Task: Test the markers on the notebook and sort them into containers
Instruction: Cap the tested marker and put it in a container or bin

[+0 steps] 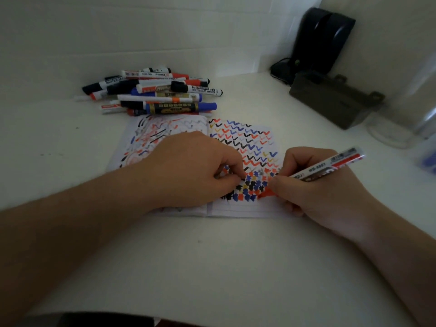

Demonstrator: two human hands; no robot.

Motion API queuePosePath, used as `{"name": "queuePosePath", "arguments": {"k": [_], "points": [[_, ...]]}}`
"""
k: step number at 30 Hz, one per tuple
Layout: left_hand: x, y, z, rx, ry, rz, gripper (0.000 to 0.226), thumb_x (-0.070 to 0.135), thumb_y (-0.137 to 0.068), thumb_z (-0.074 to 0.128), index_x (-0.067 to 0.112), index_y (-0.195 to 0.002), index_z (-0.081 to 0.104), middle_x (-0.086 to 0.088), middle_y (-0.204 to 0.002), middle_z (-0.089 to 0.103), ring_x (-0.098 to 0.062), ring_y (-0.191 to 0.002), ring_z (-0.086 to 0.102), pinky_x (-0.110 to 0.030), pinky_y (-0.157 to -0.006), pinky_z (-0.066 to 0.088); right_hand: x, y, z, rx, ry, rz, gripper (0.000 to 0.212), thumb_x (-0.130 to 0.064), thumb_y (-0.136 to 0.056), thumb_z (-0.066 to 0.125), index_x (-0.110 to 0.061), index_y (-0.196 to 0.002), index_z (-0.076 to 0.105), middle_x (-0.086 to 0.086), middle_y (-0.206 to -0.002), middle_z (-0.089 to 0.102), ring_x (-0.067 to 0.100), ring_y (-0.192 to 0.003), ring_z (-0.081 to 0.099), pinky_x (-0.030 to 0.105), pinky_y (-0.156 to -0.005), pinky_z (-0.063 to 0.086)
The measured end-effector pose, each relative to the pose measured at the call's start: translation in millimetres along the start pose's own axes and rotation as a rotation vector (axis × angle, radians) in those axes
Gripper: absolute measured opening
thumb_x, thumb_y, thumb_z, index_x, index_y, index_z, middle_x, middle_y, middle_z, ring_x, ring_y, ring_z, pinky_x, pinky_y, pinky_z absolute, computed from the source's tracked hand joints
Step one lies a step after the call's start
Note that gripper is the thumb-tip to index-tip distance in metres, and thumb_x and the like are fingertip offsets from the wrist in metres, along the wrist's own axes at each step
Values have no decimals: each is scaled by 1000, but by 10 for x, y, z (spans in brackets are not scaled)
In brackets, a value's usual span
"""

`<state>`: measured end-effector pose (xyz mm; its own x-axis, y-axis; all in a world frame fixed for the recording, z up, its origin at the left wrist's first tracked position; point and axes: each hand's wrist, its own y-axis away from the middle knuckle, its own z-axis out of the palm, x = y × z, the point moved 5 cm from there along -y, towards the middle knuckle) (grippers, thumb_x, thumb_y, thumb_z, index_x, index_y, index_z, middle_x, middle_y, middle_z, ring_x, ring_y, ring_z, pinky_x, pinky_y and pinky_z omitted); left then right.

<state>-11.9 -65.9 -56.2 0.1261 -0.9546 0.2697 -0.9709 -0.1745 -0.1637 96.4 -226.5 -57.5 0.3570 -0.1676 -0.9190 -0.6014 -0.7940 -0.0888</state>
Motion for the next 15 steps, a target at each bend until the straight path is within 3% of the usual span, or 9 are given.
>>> {"name": "queuePosePath", "arguments": {"k": [4,6,8,10,12,15], "points": [[11,25,-7,0,0,-8,30,60,-88,44,54,-109,65,20,-68,57,3,-68,52,-26,-59,34,23,-21,8,-29,10,-8,25,7,-83,71,2,-64,55,6,-50,58,15,-43,48,24,-41,39],[14,51,-16,16,102,0,23,45,-98,46,52,-119,54,18,-76,56,1,-73,52,-29,-61,38,58,-53,-42,-8,-172,21,31,8,-83,72,-5,-61,54,6,-47,51,14,-38,41,19,-39,32],[-3,75,-37,21,294,-9,32,25,-105,43,45,-129,39,17,-94,57,-2,-84,54,-29,-68,46,71,-72,-96,-24,-446,44,28,5,-78,78,-10,-67,57,5,-47,45,14,-38,32,17,-39,22],[-34,75,-68,47,371,-6,37,15,-106,43,41,-130,31,19,-109,61,-1,-95,59,-25,-78,52,61,-89,-136,-73,-613,40,22,-9,-71,84,-14,-77,62,4,-54,45,14,-44,33,19,-41,20],[-49,53,-81,58,402,10,34,15,-105,50,38,-123,32,25,-115,66,3,-104,62,-17,-83,51,51,-109,-161,-138,-679,32,27,-25,-68,86,-15,-86,68,5,-63,50,17,-51,38,22,-44,23],[-46,25,-50,7,415,16,22,30,-100,58,37,-114,43,27,-115,70,9,-105,63,-11,-85,50,78,-135,-179,-208,-749,75,41,-38,-66,72,-10,-96,74,9,-70,58,22,-57,41,27,-48,23]]}}
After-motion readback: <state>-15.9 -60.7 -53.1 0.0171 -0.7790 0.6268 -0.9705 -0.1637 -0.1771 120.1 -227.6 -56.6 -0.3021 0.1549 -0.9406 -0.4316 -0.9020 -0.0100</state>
